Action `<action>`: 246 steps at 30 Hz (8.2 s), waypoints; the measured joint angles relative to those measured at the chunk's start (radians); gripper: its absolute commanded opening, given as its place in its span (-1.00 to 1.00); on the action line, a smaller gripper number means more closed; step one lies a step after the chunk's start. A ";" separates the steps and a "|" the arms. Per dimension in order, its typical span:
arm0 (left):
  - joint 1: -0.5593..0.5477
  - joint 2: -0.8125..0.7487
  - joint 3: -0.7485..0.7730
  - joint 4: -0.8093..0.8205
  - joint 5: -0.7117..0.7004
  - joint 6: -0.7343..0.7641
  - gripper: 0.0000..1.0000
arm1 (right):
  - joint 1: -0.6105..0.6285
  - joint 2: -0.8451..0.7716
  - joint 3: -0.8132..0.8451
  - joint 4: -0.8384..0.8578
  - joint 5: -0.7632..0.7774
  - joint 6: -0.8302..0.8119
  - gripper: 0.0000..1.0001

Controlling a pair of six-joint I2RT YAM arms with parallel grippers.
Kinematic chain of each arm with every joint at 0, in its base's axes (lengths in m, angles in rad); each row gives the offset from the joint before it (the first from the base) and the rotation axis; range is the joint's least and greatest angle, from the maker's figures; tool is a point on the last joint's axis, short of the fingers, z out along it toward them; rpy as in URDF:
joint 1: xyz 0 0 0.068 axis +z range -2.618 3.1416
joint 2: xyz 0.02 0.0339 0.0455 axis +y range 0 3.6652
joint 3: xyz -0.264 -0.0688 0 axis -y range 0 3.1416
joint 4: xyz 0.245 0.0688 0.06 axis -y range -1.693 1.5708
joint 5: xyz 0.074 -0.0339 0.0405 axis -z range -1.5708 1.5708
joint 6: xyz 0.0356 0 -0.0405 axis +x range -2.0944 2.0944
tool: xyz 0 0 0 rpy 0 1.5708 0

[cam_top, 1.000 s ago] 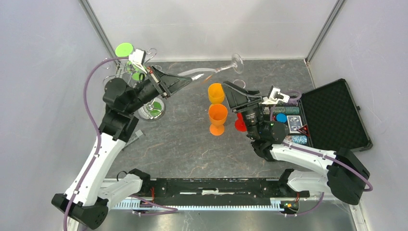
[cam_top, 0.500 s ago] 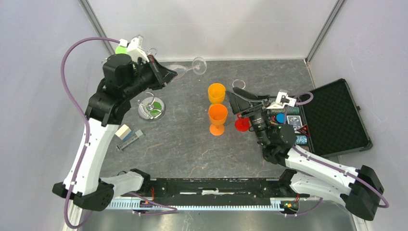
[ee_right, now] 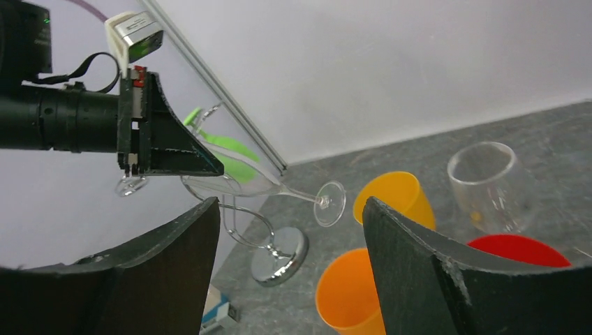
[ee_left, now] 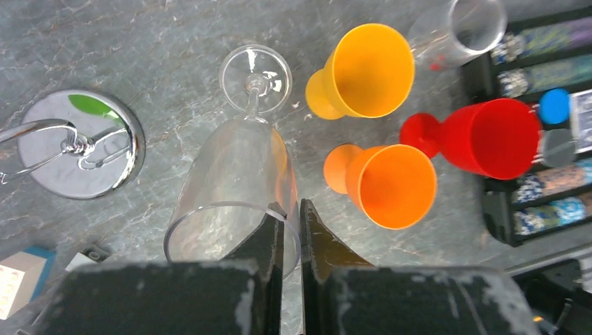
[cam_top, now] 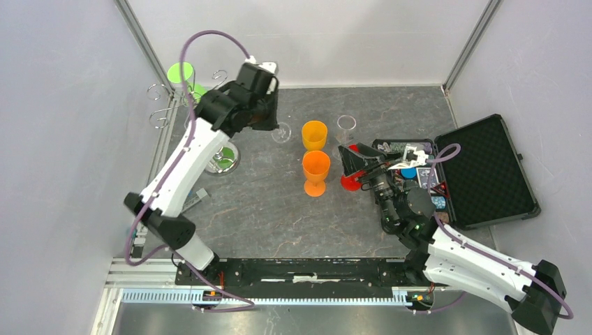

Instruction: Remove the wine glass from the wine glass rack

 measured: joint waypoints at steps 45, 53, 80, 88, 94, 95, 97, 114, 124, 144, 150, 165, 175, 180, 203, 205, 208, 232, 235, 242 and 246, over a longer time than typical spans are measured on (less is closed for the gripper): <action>-0.027 0.463 0.236 -0.155 -0.018 0.126 -0.20 | 0.000 -0.194 -0.122 -0.232 0.113 0.090 0.56; -0.021 0.461 0.307 -0.154 -0.018 0.130 0.24 | 0.000 -0.193 -0.122 -0.236 0.112 0.090 0.56; 0.549 -0.306 -0.079 0.240 -0.013 0.092 0.84 | 0.000 -0.192 -0.122 -0.246 0.113 0.090 0.56; 0.841 -0.146 -0.049 0.250 0.241 -0.049 0.36 | 0.000 -0.193 -0.122 -0.261 0.114 0.090 0.56; 0.890 -0.081 -0.087 0.331 0.373 -0.172 0.23 | 0.000 -0.193 -0.122 -0.264 0.121 0.090 0.56; 0.892 -0.079 -0.098 0.348 0.385 -0.190 0.22 | 0.000 -0.193 -0.122 -0.264 0.121 0.089 0.56; 0.893 -0.077 -0.121 0.389 0.404 -0.234 0.22 | 0.000 -0.193 -0.122 -0.265 0.121 0.089 0.56; 0.894 -0.057 -0.217 0.524 0.359 -0.415 0.22 | 0.000 -0.193 -0.122 -0.291 0.131 0.089 0.57; 0.894 -0.043 -0.283 0.616 0.354 -0.497 0.04 | 0.000 -0.193 -0.122 -0.302 0.131 0.090 0.55; 0.896 -0.057 -0.523 0.991 0.379 -0.803 -0.89 | 0.000 -0.206 -0.122 -0.320 0.132 0.090 0.55; 0.898 -0.077 -0.533 1.004 0.377 -0.826 -0.95 | 0.000 -0.206 -0.122 -0.320 0.132 0.090 0.55; 0.898 -0.089 -0.550 1.112 0.436 -0.872 -0.95 | 0.000 -0.206 -0.122 -0.320 0.132 0.093 0.55; 0.900 -0.061 -0.562 1.217 0.517 -0.896 -0.95 | 0.000 -0.203 -0.122 -0.320 0.132 0.094 0.55; 0.901 -0.021 -0.531 1.189 0.579 -0.892 -0.96 | 0.000 -0.203 -0.122 -0.320 0.137 0.093 0.55; 0.964 -0.207 -0.577 1.092 0.607 -0.871 -0.95 | 0.000 -0.213 -0.122 -0.321 0.139 0.093 0.55; 0.969 -0.206 -0.582 1.091 0.604 -0.872 -0.95 | 0.000 -0.217 -0.122 -0.322 0.140 0.093 0.55; 0.977 -0.207 -0.586 1.098 0.604 -0.872 -0.95 | 0.000 -0.222 -0.122 -0.324 0.140 0.093 0.55; 1.027 -0.157 -0.625 1.477 0.619 -0.842 -0.95 | 0.000 -0.225 -0.125 -0.343 0.150 0.093 0.58; 1.027 -0.160 -0.625 1.517 0.622 -0.843 -0.96 | 0.000 -0.224 -0.125 -0.343 0.150 0.093 0.61; 1.027 -0.192 -0.625 1.664 0.683 -0.922 -0.95 | 0.000 -0.212 -0.125 -0.343 0.141 0.092 0.82; 1.012 -0.194 -0.619 1.852 0.743 -1.068 -0.95 | 0.000 -0.205 -0.125 -0.329 0.111 0.076 0.91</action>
